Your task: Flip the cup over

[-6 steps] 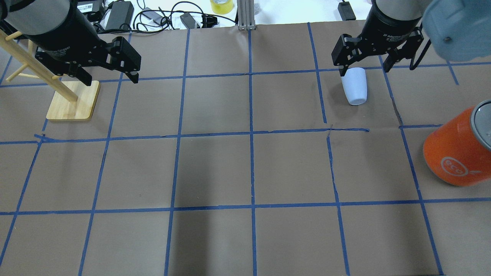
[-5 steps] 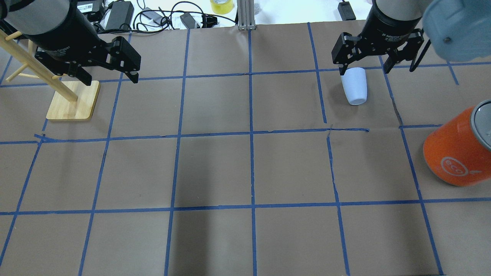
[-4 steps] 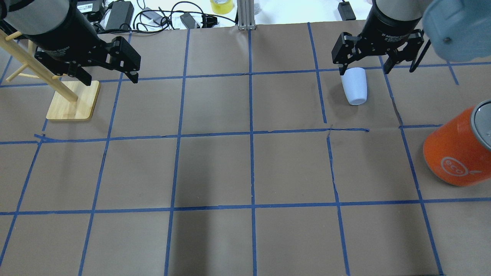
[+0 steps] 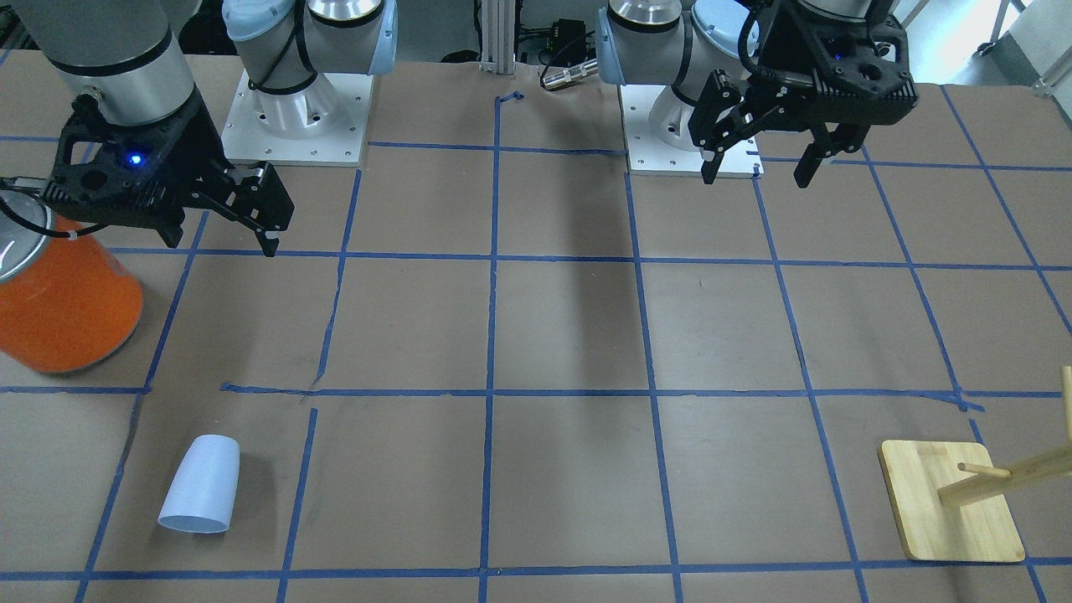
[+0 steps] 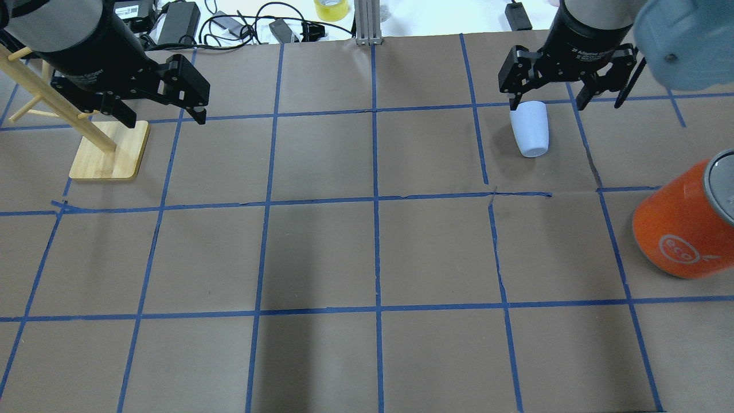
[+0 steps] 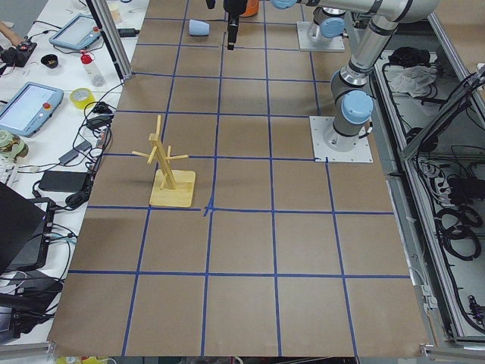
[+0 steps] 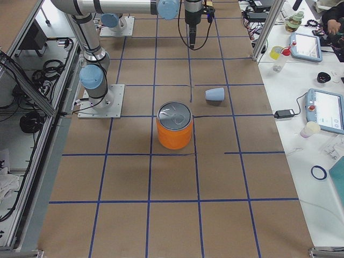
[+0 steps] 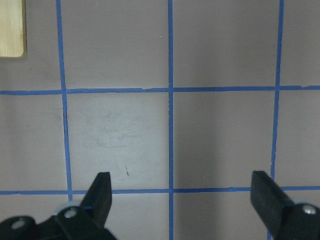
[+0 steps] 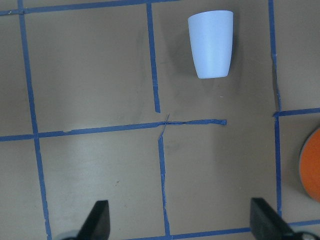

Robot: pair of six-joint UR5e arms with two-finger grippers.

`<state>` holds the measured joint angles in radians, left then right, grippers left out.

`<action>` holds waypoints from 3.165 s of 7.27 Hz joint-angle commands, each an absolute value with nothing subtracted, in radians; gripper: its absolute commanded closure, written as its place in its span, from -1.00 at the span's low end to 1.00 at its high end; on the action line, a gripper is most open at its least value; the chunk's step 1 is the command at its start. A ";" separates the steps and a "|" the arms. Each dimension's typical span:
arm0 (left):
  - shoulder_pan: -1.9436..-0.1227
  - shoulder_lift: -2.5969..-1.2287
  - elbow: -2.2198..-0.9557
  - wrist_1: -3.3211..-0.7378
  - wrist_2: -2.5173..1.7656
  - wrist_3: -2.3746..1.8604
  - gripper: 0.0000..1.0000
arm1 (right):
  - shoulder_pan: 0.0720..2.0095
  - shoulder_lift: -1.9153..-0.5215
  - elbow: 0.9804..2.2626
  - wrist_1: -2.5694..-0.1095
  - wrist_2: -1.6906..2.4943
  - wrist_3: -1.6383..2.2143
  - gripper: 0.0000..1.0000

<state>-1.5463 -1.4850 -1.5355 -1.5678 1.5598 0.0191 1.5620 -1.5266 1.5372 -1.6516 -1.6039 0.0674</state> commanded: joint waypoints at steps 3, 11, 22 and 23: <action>-1.546 -1.485 -1.536 -1.568 1.559 0.020 -1.00 | 1.565 -1.528 1.534 -1.652 -1.614 0.083 -1.00; -1.546 -1.485 -1.536 -1.568 1.559 0.018 -1.00 | 1.442 -1.197 1.606 -2.007 -1.689 0.068 -1.00; -1.546 -1.485 -1.536 -1.568 1.559 0.018 -1.00 | 1.439 -0.946 1.595 -2.373 -1.648 0.061 0.15; -1.546 -1.485 -1.536 -1.568 1.559 0.018 -1.00 | 1.439 -0.960 1.588 -2.382 -1.638 0.058 0.48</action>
<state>-1.5462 -1.4849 -1.5355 -1.5678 1.5585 0.0189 1.4389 -0.9499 1.5961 -2.3628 -1.6471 0.0606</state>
